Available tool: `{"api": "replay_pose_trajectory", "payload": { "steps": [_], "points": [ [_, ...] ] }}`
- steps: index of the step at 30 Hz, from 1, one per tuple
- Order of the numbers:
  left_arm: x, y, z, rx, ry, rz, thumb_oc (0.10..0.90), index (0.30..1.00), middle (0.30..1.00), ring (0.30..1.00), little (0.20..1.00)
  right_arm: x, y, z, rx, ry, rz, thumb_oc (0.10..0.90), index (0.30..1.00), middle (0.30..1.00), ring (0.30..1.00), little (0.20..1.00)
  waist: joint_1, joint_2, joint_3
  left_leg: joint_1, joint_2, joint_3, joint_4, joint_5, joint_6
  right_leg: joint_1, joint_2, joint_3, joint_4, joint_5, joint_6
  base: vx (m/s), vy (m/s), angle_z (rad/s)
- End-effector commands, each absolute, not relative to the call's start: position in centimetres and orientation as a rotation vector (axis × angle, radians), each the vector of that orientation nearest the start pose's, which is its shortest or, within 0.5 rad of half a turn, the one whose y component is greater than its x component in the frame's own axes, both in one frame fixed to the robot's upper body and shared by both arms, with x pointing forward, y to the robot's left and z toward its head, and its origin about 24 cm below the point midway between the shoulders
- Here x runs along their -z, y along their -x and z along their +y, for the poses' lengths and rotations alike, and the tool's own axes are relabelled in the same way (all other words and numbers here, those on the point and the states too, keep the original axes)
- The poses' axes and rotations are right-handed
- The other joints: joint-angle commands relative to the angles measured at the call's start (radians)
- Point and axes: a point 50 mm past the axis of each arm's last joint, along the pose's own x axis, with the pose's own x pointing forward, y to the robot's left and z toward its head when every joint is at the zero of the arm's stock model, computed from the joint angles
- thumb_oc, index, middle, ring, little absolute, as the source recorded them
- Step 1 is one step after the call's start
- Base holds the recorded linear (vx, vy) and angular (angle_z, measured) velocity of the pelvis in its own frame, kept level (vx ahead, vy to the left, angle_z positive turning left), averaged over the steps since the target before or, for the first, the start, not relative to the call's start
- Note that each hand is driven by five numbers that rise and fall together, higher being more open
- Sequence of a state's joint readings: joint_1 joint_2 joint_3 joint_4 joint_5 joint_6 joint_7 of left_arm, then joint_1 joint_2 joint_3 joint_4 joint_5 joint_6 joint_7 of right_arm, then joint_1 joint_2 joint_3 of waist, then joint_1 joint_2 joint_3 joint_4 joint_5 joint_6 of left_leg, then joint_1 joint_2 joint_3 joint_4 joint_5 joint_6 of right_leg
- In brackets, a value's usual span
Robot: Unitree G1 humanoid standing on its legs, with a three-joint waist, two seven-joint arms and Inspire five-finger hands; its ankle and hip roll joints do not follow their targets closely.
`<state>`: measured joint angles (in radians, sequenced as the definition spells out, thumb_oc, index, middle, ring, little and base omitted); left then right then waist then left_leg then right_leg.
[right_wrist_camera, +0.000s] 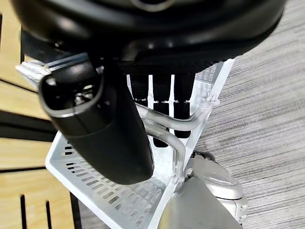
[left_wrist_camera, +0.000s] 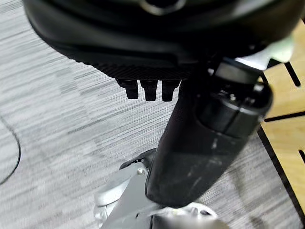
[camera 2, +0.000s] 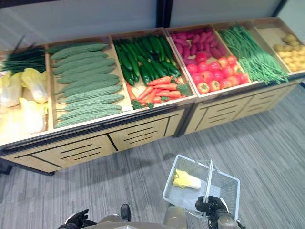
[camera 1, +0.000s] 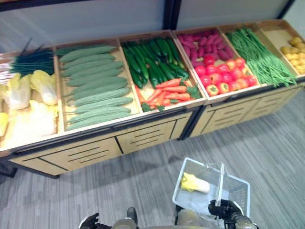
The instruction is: Get the vegetables into the basket
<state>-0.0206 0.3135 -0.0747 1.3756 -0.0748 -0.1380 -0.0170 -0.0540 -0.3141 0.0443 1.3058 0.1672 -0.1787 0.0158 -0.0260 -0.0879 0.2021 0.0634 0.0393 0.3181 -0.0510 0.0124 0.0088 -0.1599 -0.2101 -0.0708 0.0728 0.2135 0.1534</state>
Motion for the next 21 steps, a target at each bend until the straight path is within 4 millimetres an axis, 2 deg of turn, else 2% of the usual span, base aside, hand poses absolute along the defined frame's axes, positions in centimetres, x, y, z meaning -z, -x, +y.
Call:
{"api": "replay_pose_trajectory", "payload": {
  "steps": [1, 6, 10, 17, 20, 21],
  "points": [
    [15.0, -8.9, 27.4, -0.173, -0.279, 1.148, 0.900, 1.000, 1.000, 1.000, 1.000, 13.6, -11.0, -29.4, 0.257, 0.250, 1.049, 0.400, 0.300, 0.300, 0.300, 0.300, 0.000, 0.005, 0.000, -0.013, 0.015, -0.019, 0.129, -0.109, -0.016, 0.012, -0.088, -0.021, 0.025, 0.090, 0.054, 0.05, -0.086, -0.37],
    [14.8, -9.4, 27.7, -0.206, -0.268, 1.136, 0.900, 1.000, 1.000, 1.000, 1.000, 13.6, -11.4, -29.0, 0.245, 0.250, 1.038, 0.400, 0.300, 0.300, 0.300, 0.300, -0.007, 0.002, 0.009, 0.019, 0.063, -0.014, 0.151, -0.130, -0.055, -0.044, -0.135, -0.100, -0.064, 0.114, 0.072, 0.14, -0.156, -0.32],
    [15.1, -9.0, 27.2, -0.196, -0.249, 1.150, 0.900, 1.000, 1.000, 1.000, 1.000, 13.7, -11.0, -29.2, 0.238, 0.257, 1.053, 0.400, 0.300, 0.300, 0.300, 0.300, -0.001, -0.002, -0.010, 0.040, 0.081, -0.035, 0.155, -0.128, -0.086, -0.008, -0.122, -0.135, -0.078, 0.079, 0.063, 0.17, -0.196, 0.20],
    [15.7, -7.6, 26.3, -0.215, -0.189, 1.196, 0.900, 1.000, 1.000, 1.000, 1.000, 12.7, -12.2, -30.3, 0.217, 0.312, 1.001, 0.400, 0.300, 0.300, 0.300, 0.300, -0.017, 0.063, -0.033, 0.073, 0.187, -0.088, 0.127, 0.035, -0.156, -0.021, -0.007, -0.149, 0.004, -0.052, -0.009, 0.17, -0.253, 0.01],
    [15.6, -8.3, 26.0, -0.205, -0.191, 1.176, 0.900, 1.000, 1.000, 1.000, 1.000, 12.5, -12.3, -30.7, 0.224, 0.324, 0.995, 0.400, 0.300, 0.300, 0.300, 0.300, -0.022, 0.080, -0.030, 0.058, 0.215, -0.111, 0.142, 0.091, -0.168, -0.029, 0.026, -0.151, 0.030, -0.092, -0.037, 0.12, -0.245, 0.10],
    [15.5, -8.8, 25.9, -0.202, -0.189, 1.158, 0.900, 1.000, 1.000, 1.000, 1.000, 12.5, -11.9, -30.9, 0.228, 0.323, 1.005, 0.400, 0.300, 0.300, 0.300, 0.300, -0.023, 0.088, -0.027, 0.054, 0.230, -0.122, 0.160, 0.130, -0.175, -0.026, 0.039, -0.153, 0.035, -0.109, -0.048, 0.11, -0.245, 0.12]
  ]
}}
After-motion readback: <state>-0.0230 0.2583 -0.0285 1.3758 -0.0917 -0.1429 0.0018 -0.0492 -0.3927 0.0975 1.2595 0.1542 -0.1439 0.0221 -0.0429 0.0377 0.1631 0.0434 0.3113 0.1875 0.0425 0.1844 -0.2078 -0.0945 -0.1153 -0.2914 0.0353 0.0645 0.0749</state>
